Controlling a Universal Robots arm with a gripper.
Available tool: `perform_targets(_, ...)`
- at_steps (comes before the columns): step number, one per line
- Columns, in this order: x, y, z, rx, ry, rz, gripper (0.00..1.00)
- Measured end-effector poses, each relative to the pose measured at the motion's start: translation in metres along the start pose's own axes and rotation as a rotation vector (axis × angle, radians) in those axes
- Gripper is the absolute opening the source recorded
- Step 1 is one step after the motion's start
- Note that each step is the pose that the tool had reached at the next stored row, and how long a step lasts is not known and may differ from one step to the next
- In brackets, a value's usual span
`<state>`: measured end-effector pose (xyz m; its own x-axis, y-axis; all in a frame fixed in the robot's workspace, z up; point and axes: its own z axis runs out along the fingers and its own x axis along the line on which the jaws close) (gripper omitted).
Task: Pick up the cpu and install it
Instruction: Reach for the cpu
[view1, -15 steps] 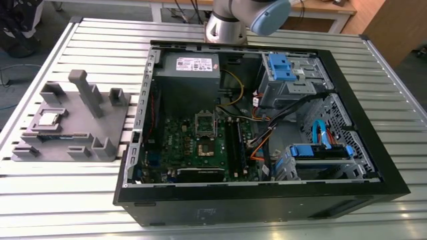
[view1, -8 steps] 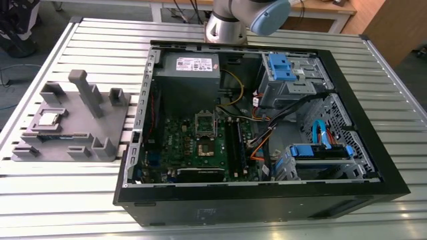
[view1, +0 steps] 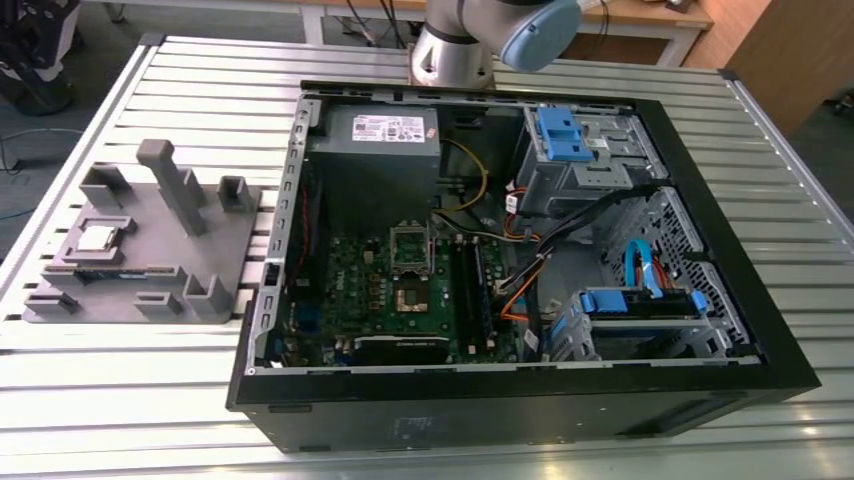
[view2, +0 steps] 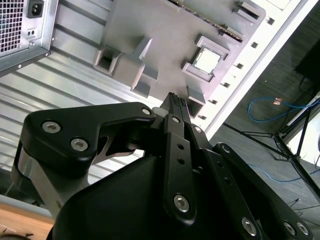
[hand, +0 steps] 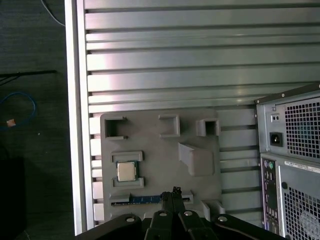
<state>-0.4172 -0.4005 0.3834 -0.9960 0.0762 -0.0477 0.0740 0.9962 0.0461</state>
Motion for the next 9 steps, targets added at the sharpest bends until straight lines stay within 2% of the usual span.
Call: perform_targets(9, 0.0006, -0.001, 0.0132, 0.0004, 0.0024, 0.0, 0.11)
